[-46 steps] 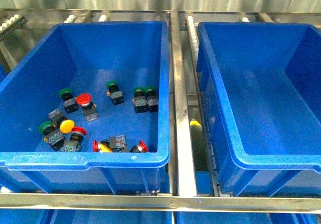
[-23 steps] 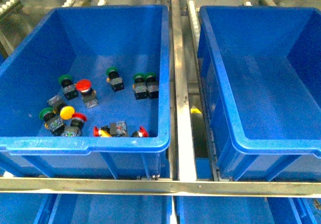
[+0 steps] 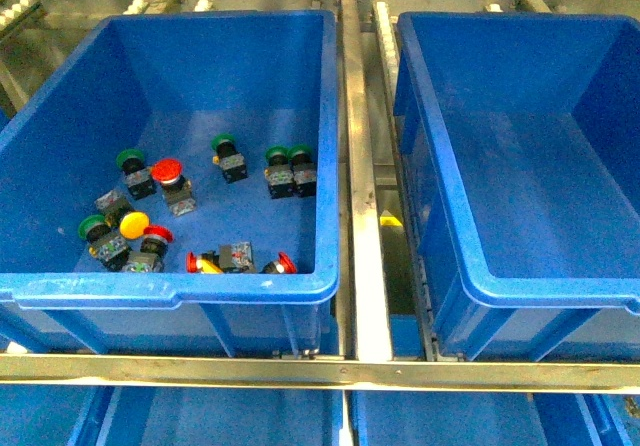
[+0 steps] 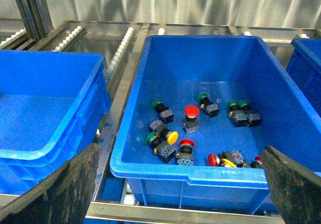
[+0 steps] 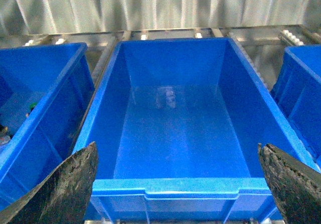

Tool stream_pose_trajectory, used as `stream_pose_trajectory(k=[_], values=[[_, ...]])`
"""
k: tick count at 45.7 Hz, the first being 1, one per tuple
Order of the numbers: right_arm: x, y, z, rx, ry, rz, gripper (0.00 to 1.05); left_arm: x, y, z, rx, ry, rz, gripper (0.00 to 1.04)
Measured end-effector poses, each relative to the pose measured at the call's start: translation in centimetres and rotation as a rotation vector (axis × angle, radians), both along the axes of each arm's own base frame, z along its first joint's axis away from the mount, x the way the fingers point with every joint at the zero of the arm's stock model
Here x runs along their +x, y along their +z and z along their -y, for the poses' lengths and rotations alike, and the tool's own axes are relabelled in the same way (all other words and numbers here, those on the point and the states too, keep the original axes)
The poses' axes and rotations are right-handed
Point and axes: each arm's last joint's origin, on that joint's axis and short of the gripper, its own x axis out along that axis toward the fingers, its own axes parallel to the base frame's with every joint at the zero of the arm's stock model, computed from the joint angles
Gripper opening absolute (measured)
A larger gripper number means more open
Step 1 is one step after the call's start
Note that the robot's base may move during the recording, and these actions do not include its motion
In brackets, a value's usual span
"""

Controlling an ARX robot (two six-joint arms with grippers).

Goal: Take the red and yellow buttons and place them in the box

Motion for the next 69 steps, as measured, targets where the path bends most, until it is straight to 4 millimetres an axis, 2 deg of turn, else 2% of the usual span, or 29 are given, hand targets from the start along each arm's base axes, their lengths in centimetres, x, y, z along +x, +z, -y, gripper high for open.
stream_pose_trajectory(k=[34,35,37,40,46,55,57,62,69], values=[[0.0,0.0,0.0,0.0,0.0,0.0,0.97,0.0,0.0,0.0,0.0,0.0,0.0,0.97],[0.0,0.0,0.0,0.0,0.0,0.0,0.97,0.0,0.0,0.0,-0.003,0.002,-0.01,0.97],[0.0,0.0,0.0,0.0,0.0,0.0,0.97,0.3,-0.1,0.0,-0.061,0.098,-0.21,0.97],[0.0,0.0,0.0,0.0,0.003,0.001,0.97,2.5,1.2,0.2,-0.094,0.145,-0.369,0.97],[0.0,0.0,0.0,0.0,0.0,0.0,0.97,7.5,3.2,1.6,-0.073,0.047,-0.414,0.97],[0.0,0.0,0.0,0.0,-0.001,0.001,0.97,12.8,2.4,3.1,0.003,-0.111,-0.49,0.97],[0.0,0.0,0.0,0.0,-0.001,0.001,0.97,13.8,2.3,3.0,0.015,-0.113,-0.494,0.97],[0.0,0.0,0.0,0.0,-0.001,0.001,0.97,18.7,1.4,2.4,0.087,-0.164,-0.533,0.97],[0.0,0.0,0.0,0.0,-0.001,0.001,0.97,22.9,-0.2,1.7,0.123,-0.216,-0.58,0.97]])
